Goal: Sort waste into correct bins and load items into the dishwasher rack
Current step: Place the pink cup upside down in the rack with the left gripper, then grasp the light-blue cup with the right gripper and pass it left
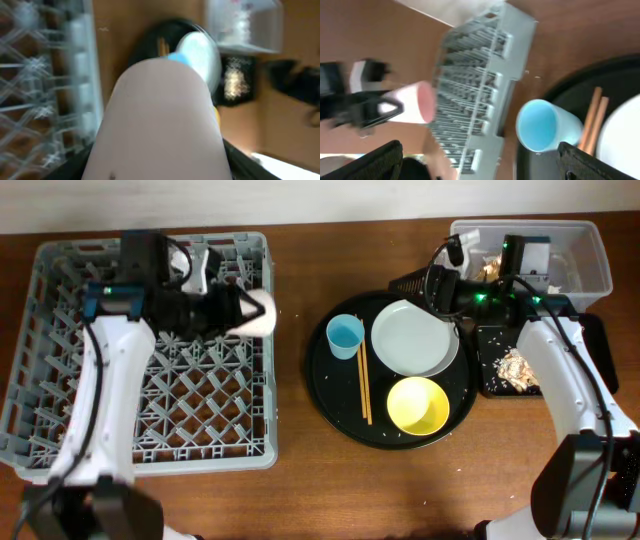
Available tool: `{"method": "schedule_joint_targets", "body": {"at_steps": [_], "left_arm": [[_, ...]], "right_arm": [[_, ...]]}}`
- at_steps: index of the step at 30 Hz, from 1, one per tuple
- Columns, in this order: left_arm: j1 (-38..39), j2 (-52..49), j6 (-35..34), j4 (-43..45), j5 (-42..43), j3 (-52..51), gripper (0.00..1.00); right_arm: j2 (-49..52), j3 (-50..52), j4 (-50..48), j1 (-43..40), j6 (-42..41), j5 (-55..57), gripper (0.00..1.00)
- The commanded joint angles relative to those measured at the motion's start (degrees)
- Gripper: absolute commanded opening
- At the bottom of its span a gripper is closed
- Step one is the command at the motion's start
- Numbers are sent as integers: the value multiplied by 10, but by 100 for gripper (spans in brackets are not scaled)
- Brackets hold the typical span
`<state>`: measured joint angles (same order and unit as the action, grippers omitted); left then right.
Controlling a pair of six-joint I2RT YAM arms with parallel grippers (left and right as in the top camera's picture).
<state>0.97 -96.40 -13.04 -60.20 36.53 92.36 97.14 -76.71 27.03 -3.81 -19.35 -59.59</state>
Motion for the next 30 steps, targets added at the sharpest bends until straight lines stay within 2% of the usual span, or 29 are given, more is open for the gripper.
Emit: {"method": "schedule_joint_targets", "body": {"at_steps": [1,3,4,6,14,16,17,18,22,23,25,27,30], "left_arm": [[64,103,24,-138,-275,8,43],[115,106,-23,-229,-374,3,43],[136,101,-43,-247,-407,-12,43],[152,93,-60,-237,-409,-62,43],[153,91,-69,9,-394,-285,44],[153,91,-69,38,-394,-309,76],[153,91,-69,43,-394,-309,86],[152,91,-69,57,-393,-306,96],[152,91,-69,31,-386,-176,99],[152,91,-69,31,-366,-148,99],[151,91,-69,44,-326,-108,99],[147,90,-71,109,-243,-104,99],[147,90,-75,130,-239,-104,99]], "right_arm": [[1,0,51,2,36,113,98],[1,0,84,2,46,143,98],[1,0,93,2,46,149,98],[1,0,108,2,46,153,98],[1,0,138,2,56,182,98],[1,0,146,2,57,183,98],[-1,0,147,2,60,183,100],[-11,0,150,2,76,183,95],[-68,0,176,8,86,219,94],[-68,0,181,24,86,223,94],[-67,0,177,93,54,309,93],[-44,0,146,186,-41,471,90],[23,0,78,248,-127,565,59]]}}
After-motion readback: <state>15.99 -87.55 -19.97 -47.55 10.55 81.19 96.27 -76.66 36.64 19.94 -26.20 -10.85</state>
